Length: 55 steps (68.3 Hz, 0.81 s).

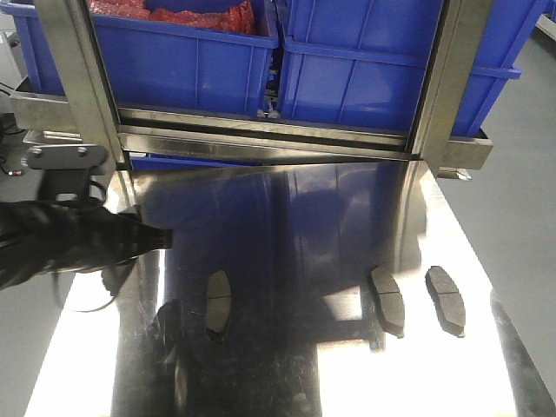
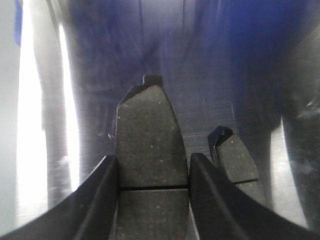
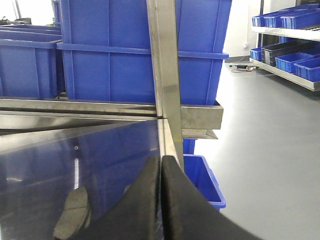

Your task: Move and align brake pads A on conveyor

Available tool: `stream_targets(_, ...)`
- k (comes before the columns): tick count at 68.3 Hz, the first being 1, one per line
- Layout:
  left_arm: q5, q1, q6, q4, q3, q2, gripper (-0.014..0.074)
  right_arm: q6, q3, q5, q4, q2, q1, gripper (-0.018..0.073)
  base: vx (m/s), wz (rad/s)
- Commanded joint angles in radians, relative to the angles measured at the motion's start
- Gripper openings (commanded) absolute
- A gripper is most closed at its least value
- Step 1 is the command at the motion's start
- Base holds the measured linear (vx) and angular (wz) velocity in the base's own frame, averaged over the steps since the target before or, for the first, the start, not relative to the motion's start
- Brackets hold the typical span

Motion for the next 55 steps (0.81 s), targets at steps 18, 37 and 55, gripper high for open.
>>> stream_targets(18,-0.033,-0.005,-0.001,0.056,0.164,-0.412,0.0178,-0.004,0.021,-0.074,-0.003,-0.016,-0.007,-0.0010,0.00,0.00)
stream_targets(37,0.043,-0.005,-0.001,0.054,0.213,-0.673,0.0178,-0.004,0.021,-0.074,-0.003,-0.016,-0.007,-0.0010,0.00,0.00)
stream_targets(55,0.093,-0.005,-0.001,0.055,0.213,-0.786,0.0178,-0.004,0.021,-0.074,-0.003,-0.016,-0.007,-0.0010,0.00,0.00)
